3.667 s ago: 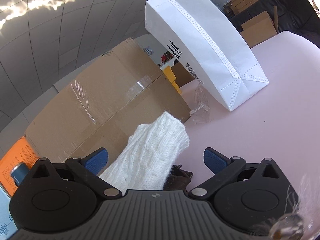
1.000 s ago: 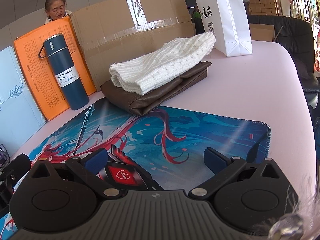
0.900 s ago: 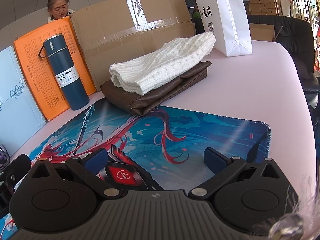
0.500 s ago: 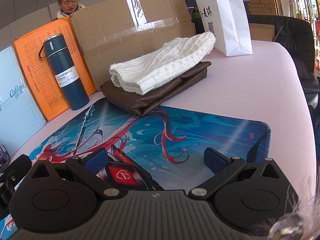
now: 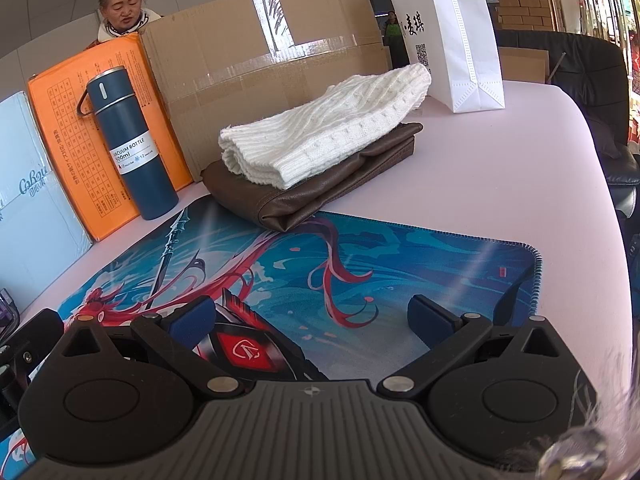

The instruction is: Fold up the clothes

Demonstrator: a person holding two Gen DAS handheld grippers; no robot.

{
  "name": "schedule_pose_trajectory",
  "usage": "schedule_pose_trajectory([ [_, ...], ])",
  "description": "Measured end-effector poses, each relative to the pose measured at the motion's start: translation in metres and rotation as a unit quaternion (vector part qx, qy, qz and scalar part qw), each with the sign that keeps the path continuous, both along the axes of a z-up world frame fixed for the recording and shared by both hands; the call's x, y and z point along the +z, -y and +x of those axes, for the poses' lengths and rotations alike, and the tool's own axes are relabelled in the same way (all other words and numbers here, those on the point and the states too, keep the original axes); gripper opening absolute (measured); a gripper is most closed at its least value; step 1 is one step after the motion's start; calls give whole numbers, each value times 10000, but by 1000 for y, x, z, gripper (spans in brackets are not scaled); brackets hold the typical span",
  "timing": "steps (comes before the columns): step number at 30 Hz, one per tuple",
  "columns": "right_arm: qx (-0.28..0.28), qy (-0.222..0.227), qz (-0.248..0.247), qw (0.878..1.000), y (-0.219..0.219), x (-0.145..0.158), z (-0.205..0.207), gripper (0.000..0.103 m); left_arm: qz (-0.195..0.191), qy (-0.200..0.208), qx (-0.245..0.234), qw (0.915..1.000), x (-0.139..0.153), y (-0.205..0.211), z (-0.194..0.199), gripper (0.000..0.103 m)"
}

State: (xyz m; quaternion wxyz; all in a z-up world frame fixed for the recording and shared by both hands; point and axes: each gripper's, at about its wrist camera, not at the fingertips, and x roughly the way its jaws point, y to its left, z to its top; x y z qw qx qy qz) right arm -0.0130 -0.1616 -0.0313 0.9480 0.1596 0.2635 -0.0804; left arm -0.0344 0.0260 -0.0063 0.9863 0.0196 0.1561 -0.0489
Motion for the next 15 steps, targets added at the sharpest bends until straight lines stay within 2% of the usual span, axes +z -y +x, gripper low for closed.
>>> schedule_pose_trajectory([
  [15,3,-17,-25,10000,-1,0,1,103,-6,-92,24,10000,-1,-1,3,103],
])
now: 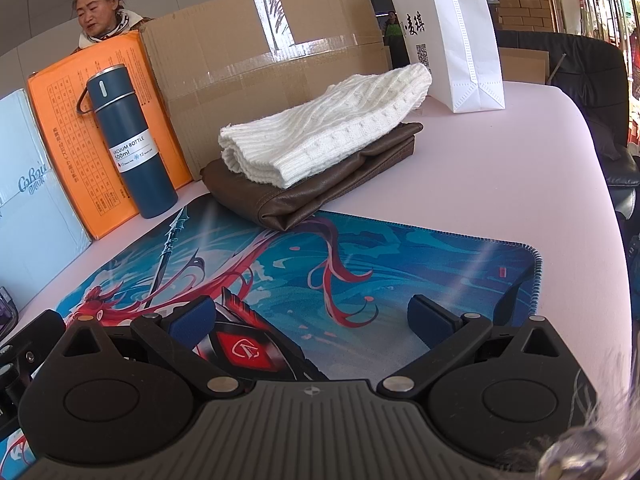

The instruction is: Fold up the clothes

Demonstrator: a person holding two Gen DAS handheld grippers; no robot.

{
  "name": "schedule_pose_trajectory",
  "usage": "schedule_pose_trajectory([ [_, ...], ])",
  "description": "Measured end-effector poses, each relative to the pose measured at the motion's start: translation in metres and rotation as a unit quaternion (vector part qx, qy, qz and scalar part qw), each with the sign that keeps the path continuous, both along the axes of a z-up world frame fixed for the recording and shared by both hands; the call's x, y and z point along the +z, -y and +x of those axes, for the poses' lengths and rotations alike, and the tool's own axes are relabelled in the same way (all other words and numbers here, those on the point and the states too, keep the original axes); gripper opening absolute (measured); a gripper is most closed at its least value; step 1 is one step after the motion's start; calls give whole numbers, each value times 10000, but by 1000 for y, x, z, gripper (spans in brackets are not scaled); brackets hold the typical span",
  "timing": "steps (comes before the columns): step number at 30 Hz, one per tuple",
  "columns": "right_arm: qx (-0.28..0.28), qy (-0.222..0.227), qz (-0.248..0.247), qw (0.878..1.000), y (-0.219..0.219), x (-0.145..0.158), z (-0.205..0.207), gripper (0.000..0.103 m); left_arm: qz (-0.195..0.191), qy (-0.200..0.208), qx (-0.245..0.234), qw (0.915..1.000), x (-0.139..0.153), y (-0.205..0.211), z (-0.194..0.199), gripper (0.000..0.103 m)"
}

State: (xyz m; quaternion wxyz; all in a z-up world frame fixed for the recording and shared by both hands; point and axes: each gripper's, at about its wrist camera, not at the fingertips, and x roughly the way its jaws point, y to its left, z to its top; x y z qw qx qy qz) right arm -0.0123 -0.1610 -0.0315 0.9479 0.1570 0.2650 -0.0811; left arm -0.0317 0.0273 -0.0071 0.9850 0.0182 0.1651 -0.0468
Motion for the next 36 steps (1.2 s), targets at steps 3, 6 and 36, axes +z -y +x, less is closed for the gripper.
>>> schedule_pose_trajectory([
  [3,0,0,0,10000,0,0,0,103,-4,-14,7,10000,0,0,0,103],
  [6,0,0,1,10000,0,0,0,103,2,-12,3,10000,0,0,0,103],
  [36,-1,9,14,10000,0,0,0,103,102,-21,-65,9999,0,3,0,103],
])
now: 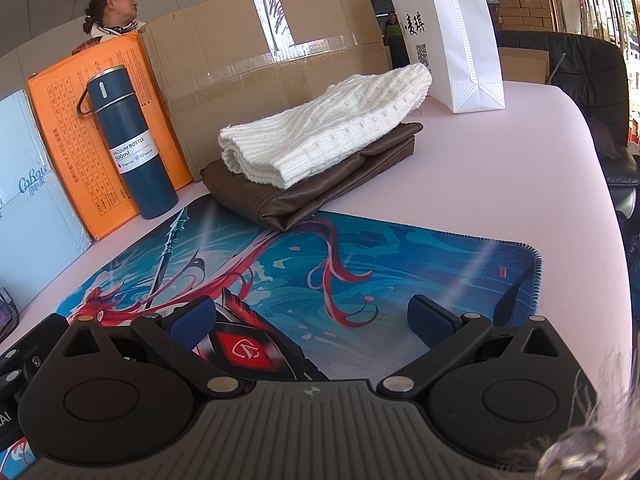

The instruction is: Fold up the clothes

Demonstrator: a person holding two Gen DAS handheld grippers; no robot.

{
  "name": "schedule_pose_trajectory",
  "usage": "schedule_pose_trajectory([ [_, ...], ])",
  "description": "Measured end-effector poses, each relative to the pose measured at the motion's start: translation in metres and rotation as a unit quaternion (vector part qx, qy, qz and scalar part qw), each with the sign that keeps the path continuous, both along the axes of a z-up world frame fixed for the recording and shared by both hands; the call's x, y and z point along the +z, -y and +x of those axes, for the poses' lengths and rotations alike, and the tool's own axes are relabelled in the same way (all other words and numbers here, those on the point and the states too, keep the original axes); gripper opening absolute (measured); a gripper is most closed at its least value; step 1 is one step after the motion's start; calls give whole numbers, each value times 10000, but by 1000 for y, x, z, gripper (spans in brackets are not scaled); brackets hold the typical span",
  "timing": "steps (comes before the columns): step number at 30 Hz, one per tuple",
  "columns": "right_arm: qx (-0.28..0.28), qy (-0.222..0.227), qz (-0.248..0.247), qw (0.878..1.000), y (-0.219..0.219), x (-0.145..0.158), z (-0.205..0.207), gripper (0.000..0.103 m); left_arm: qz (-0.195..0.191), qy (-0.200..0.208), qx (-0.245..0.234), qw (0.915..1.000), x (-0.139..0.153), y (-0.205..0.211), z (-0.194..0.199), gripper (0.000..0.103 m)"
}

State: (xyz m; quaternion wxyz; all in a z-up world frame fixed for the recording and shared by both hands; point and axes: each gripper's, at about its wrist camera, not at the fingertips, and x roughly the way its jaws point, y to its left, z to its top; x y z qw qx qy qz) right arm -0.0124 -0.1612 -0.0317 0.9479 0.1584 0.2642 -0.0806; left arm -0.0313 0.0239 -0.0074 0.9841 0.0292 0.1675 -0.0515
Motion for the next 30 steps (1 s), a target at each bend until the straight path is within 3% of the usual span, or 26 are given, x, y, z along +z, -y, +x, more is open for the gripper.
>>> schedule_pose_trajectory([
  [30,4,-4,-9,10000,0,0,0,103,18,-36,-19,10000,0,1,0,103],
])
